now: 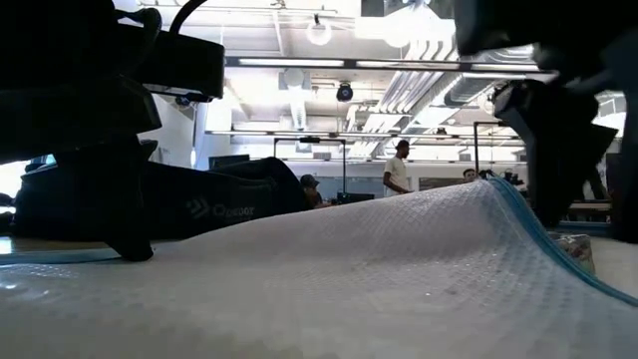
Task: Unpack backpack
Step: Remove the playing card from the transparent zip bag
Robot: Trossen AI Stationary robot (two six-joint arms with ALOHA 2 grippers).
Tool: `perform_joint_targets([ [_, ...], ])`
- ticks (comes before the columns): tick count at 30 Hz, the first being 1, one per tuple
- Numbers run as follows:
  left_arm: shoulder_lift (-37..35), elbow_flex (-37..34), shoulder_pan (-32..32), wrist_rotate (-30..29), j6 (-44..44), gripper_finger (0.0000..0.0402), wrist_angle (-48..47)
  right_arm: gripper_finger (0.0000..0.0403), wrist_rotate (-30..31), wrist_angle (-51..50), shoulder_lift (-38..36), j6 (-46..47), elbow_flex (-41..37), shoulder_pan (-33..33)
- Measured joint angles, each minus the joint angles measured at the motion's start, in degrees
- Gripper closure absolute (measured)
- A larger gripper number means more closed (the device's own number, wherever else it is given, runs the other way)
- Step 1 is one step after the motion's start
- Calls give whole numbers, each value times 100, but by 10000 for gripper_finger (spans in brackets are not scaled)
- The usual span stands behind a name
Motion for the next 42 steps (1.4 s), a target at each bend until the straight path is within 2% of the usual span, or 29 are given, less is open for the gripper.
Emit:
perform_joint_targets([
  [3, 0, 0, 0, 2, 0, 402, 2, 135, 162, 422, 0, -137, 0, 2],
  [6, 0, 0, 0, 2, -1, 401, 2, 171, 261, 478, 11, -157, 0, -74],
  [13, 0, 2, -2, 0, 2, 401, 0, 304, 38, 509, 279, -166, 22, -282],
  [17, 0, 0, -2, 0, 2, 401, 2, 375, -71, 84, 238, -179, 38, -232],
  [20, 0, 2, -2, 0, 2, 402, 0, 398, -48, -511, 70, -176, 11, -116],
  [27, 0, 2, -2, -7, 2, 401, 4, 365, 224, -842, -421, 181, 7, 131],
  [31, 0, 0, -2, -15, 0, 402, 7, 323, 210, -823, -455, 565, 2, 156],
  [34, 0, 0, -2, -15, 0, 402, 9, 267, 157, -738, -419, 718, 1, 142],
  [42, 0, 0, -2, -4, -7, 402, 13, 76, -94, -714, -300, 812, -2, -208],
])
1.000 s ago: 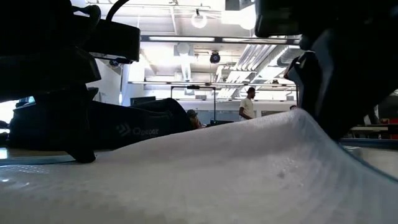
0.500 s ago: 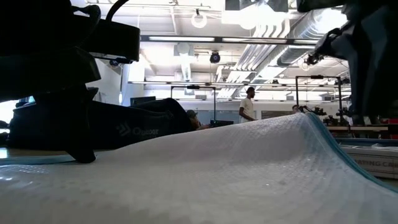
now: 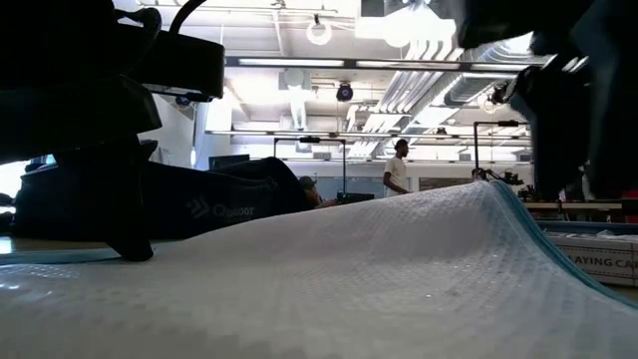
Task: Unpack backpack
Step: Remove the playing card from the transparent zip bag
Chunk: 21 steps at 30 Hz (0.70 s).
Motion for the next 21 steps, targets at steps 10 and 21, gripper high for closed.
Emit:
perform_joint_targets([
  [10, 0, 1, -4, 10, -12, 402, 3, 30, -238, -97, 552, 117, 2, -216],
  [21, 7, 11, -1, 100, -137, 402, -258, 125, -419, -719, 538, 149, 23, 37],
])
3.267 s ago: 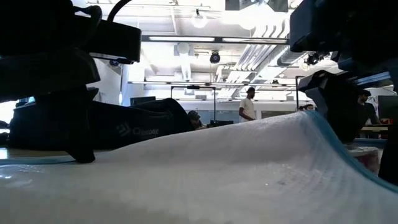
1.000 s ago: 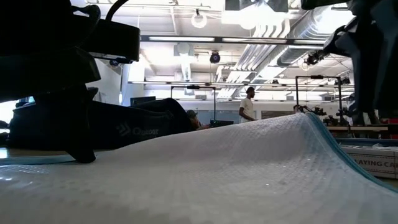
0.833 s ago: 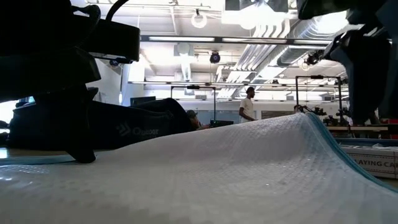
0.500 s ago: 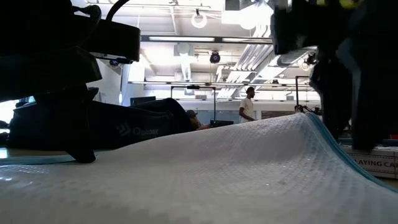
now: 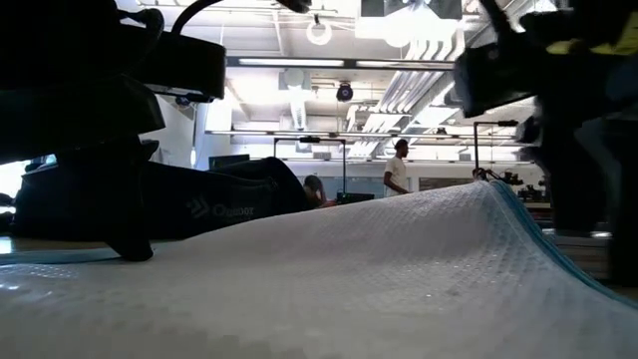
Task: Unpack backpack
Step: Remove the playing card from the transparent zip bag
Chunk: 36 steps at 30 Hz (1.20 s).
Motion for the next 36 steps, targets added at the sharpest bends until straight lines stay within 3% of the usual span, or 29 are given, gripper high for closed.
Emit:
perform_joint_targets([
  [6, -1, -11, -25, 73, -197, 402, -304, 125, -410, -728, -693, 30, -18, 251],
  [11, -2, -11, -25, 77, -214, 402, -284, 125, 792, -1460, -1510, 402, -27, 11],
  [15, -2, -11, -28, 66, -216, 402, -243, 125, 1305, -1399, -1891, 47, -25, -700],
  [23, -7, -11, -32, 1, -208, 402, -170, 124, 1259, -957, -1685, -1280, -23, -2434],
  [26, -7, -11, -54, 1, -199, 402, -168, 86, 1501, -1116, -1636, -1312, -23, -2767],
  [31, -4, -13, -94, -27, -114, 402, -164, 19, 1945, -1524, -1732, -1264, -23, -2724],
  [36, -4, -13, -102, -34, -114, 402, -157, 12, 2106, -1562, -1810, -1048, -21, -2052],
])
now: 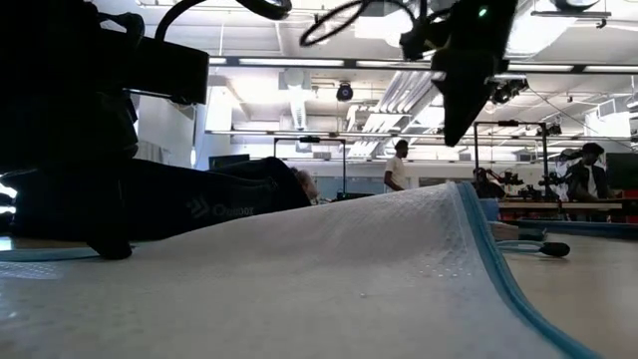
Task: Unpack backpack
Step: Remove the playing card from the transparent zip bag, then remove the purple granola bar from the transparent zip bag
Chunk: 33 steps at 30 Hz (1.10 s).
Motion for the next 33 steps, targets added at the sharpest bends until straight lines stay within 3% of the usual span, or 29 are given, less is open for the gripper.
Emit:
perform_joint_targets([
  [3, 0, 0, 0, 4, -35, 402, -4, 17, 21, 293, 11, 142, 0, 726],
  [8, 6, 62, -4, 72, -168, 402, -231, 17, -787, 1769, 307, -196, 0, 2119],
  [12, 16, 155, -17, 190, -238, 402, -479, 24, -934, 2391, 821, -171, 4, 2806],
  [17, 31, 355, -15, 289, -321, 402, -899, 54, -363, 3050, 1627, -520, -2, 2701],
  [24, -11, 711, -57, -3, -708, 402, -1906, 97, -9, 4946, 2123, -1631, -8, 1983],
  [28, -9, 596, -35, -400, -599, 402, -1462, 113, 284, 5632, 2101, -1887, 7, 1746],
  [33, 2, 140, 96, -490, -198, 402, -724, 123, 668, 5514, 2103, -1575, 2, 1479],
])
